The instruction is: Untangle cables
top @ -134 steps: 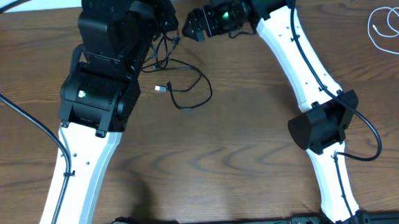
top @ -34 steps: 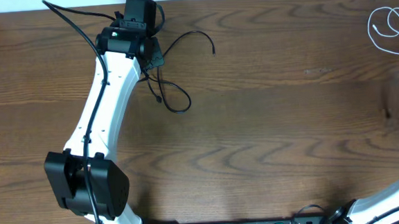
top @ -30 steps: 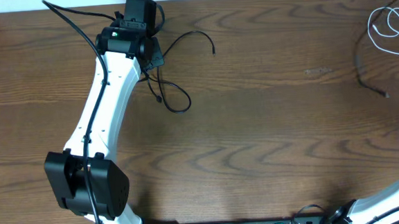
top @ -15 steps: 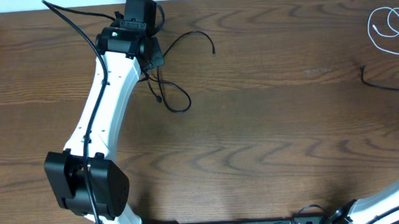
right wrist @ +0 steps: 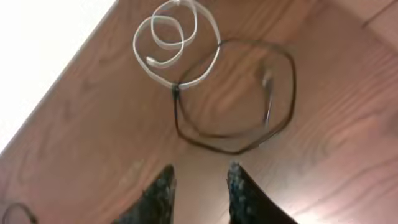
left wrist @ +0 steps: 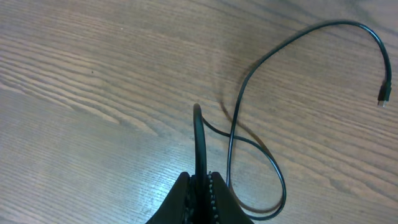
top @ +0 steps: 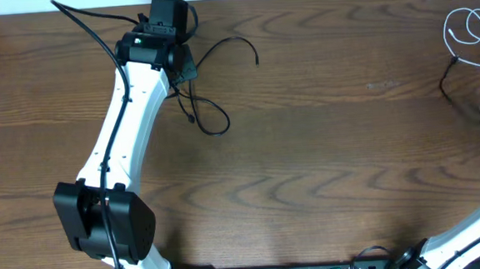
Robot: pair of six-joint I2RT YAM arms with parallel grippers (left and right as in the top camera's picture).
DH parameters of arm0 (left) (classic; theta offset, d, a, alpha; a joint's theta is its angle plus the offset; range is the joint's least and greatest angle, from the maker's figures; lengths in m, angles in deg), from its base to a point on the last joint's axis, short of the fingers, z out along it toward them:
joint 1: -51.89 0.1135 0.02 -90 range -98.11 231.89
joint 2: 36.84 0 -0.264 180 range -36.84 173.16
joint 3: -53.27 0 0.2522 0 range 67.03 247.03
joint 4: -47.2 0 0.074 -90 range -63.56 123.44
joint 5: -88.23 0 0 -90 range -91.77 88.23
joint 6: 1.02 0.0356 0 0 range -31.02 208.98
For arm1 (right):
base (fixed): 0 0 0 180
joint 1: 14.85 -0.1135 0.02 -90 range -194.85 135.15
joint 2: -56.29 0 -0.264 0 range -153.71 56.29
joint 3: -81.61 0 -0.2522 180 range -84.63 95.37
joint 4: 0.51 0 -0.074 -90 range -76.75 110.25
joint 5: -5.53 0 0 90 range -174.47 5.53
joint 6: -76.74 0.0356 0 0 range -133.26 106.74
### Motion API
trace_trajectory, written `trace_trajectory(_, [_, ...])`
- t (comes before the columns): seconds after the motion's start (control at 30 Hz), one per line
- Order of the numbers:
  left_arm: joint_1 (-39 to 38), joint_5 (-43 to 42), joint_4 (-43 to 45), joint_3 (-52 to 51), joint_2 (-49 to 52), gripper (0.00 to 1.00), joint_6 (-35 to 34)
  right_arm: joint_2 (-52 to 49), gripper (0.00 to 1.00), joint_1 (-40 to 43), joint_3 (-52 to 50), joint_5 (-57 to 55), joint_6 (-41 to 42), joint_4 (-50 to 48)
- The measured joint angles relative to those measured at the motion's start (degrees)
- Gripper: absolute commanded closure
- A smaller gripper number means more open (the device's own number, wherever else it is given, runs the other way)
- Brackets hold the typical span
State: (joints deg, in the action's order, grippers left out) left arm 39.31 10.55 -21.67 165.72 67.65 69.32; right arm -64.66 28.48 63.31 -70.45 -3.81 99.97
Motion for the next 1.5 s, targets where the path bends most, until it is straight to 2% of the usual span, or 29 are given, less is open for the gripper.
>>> trace_trajectory(0.27, [0.00, -2.58, 1.14, 0.00, 0.00, 0.93, 0.50, -1.60, 0.44, -2.51, 0.00, 3.78, -4.11, 4.61])
trace_trajectory(0.37, [0.00, -12.44, 5.55, -0.04, 0.00, 0.93, 4.87, -1.60, 0.43, -5.95, 0.00, 12.37, -11.47, 6.23])
trace_trajectory(0.43, [0.00, -23.50, 9.90, -0.11, -0.07, 0.93, 8.39, -1.60, 0.42, -11.19, 0.00, 17.49, -16.33, 7.65])
trace_trajectory(0.6, [-0.07, -42.62, 17.27, -0.48, -2.25, 0.93, 12.07, -1.60, 0.39, -21.94, 0.00, 20.81, -20.35, 8.66])
trace_trajectory(0.73, [-0.11, -48.04, 19.02, -0.48, -5.95, 0.93, 11.85, -1.60, 0.37, -30.21, 0.00, 21.27, -21.66, 6.95])
trace_trajectory(0.87, [0.22, -50.66, 21.53, -0.48, -9.07, 0.93, 6.12, -2.01, 0.36, -37.51, 0.00, 22.49, -22.12, 3.78])
trace_trajectory(1.03, [1.11, -52.50, 25.42, -0.48, -11.45, 0.93, -3.17, -5.14, 0.28, -44.74, 0.02, 25.03, -22.84, -0.07])
trace_trajectory(1.2, [1.18, -52.78, 25.68, -0.48, -12.44, 0.92, -9.73, -9.49, 0.20, -51.45, 0.00, 25.99, -23.30, -1.14])
trace_trajectory(1.5, [1.18, -52.94, 27.12, -0.48, -12.44, 0.93, -16.85, -15.61, 0.22, -57.79, 0.02, 30.60, -16.22, -6.64])
